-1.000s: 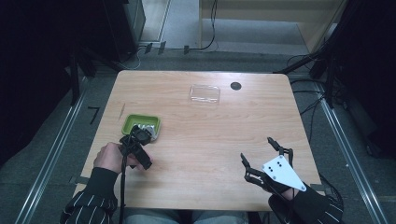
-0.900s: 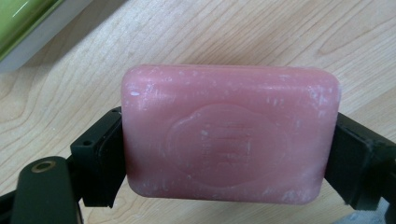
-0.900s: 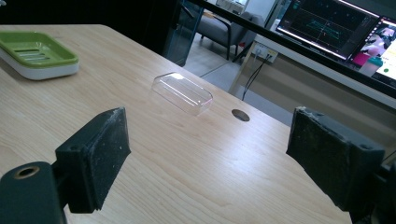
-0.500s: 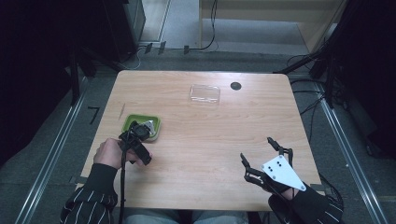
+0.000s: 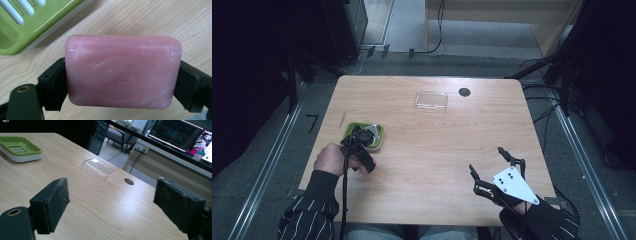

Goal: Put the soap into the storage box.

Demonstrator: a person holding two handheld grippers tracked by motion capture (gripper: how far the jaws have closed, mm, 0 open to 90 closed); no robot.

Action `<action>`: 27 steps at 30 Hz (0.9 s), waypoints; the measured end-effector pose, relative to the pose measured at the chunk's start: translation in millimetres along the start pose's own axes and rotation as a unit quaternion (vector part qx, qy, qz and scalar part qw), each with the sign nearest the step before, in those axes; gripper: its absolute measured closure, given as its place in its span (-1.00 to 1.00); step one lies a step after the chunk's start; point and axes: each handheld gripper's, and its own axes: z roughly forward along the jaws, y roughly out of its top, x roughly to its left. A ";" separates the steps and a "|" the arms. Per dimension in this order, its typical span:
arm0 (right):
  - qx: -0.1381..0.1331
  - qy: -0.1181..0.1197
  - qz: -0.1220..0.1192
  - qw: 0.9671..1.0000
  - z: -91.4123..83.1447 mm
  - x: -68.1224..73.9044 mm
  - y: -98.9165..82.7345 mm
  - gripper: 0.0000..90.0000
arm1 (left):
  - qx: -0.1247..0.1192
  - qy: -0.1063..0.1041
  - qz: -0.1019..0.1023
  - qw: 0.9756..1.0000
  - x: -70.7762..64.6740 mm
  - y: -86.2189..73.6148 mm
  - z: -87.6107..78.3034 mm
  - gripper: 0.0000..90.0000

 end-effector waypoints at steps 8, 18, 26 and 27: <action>0.000 0.001 -0.003 1.000 0.4 0.2 0.2 -0.71 | -0.006 -0.001 -0.004 1.000 4.8 4.1 -4.8 -0.69; 0.000 0.001 -0.004 1.000 0.5 0.2 0.2 -0.71 | -0.004 -0.005 0.001 1.000 6.4 13.7 -8.4 -0.69; 0.001 0.001 -0.004 1.000 0.7 0.2 0.2 -0.71 | -0.010 -0.007 -0.002 1.000 10.6 18.8 -13.9 -0.69; 0.001 0.001 -0.004 1.000 0.7 0.2 0.2 -0.71 | -0.013 -0.007 -0.003 1.000 11.3 19.0 -14.2 -0.69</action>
